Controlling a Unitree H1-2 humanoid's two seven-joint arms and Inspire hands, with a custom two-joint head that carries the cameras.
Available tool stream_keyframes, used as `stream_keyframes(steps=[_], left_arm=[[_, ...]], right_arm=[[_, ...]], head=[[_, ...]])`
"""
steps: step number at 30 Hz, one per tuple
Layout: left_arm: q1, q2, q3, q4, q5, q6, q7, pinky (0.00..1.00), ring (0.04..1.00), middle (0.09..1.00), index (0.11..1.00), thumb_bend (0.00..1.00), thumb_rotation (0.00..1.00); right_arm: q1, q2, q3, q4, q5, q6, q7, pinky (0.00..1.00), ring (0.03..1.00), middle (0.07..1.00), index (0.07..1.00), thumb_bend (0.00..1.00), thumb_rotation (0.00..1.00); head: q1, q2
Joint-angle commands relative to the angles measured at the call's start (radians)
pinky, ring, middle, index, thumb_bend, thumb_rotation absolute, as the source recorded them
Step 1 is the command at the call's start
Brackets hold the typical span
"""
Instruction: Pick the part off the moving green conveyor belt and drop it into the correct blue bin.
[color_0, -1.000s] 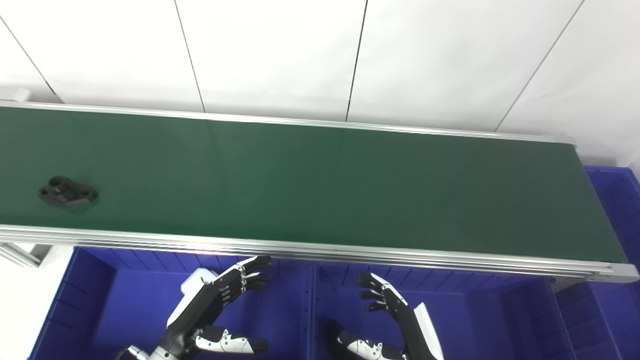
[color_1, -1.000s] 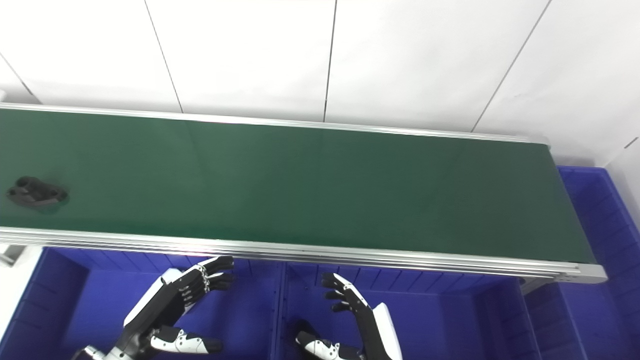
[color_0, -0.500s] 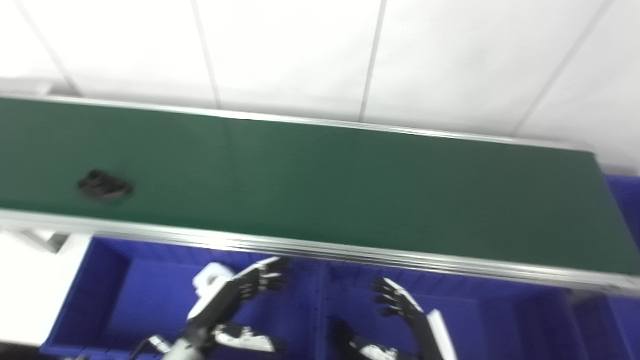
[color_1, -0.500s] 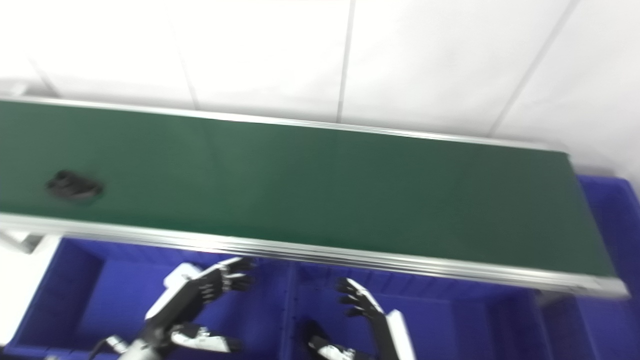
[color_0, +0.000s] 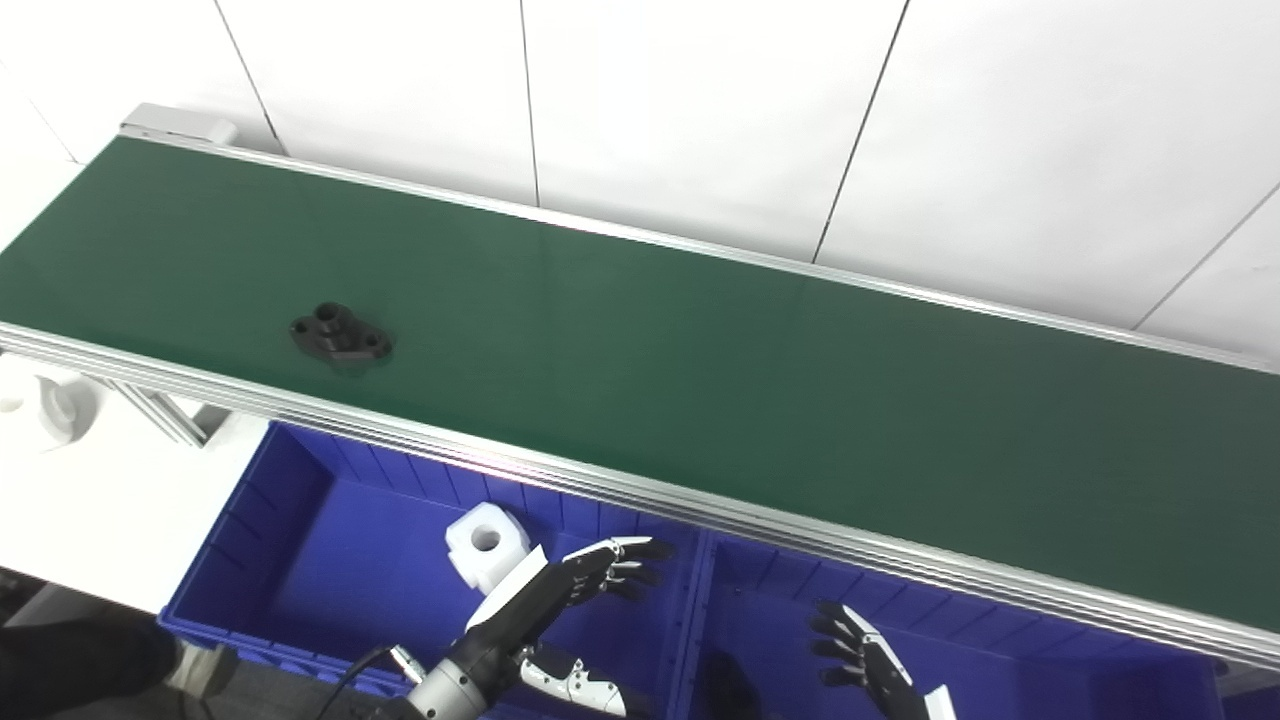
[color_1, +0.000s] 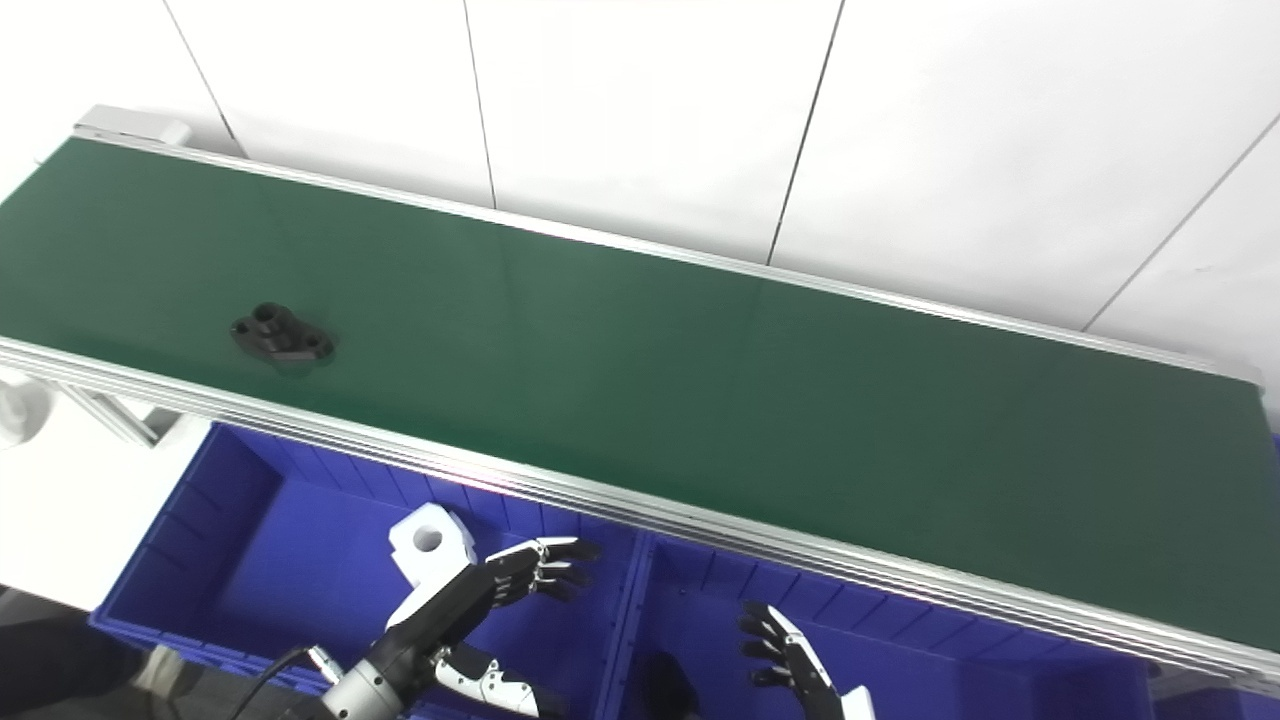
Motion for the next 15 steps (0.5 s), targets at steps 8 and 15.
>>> stream_keyframes(steps=[8,15], left_arm=[[-0.024,0.048,-0.068,0.016,-0.002,-0.028,0.105,0.72,0.789,0.846,0.806,0.76,0.18],[-0.034,0.056,-0.095,0.029,-0.010,-0.028,0.132,0.72,0.784,0.843,0.799,0.77,0.18]], right_arm=[[-0.025,-0.012,0.028,0.017,0.013,-0.063,-0.050,0.60,0.721,0.777,0.821,0.56,0.23],[-0.030,-0.019,0.036,0.029,0.020,-0.063,-0.064,0.59,0.718,0.774,0.812,0.57,0.23]], head=[[-0.033,-0.035],[-0.030,-0.047]])
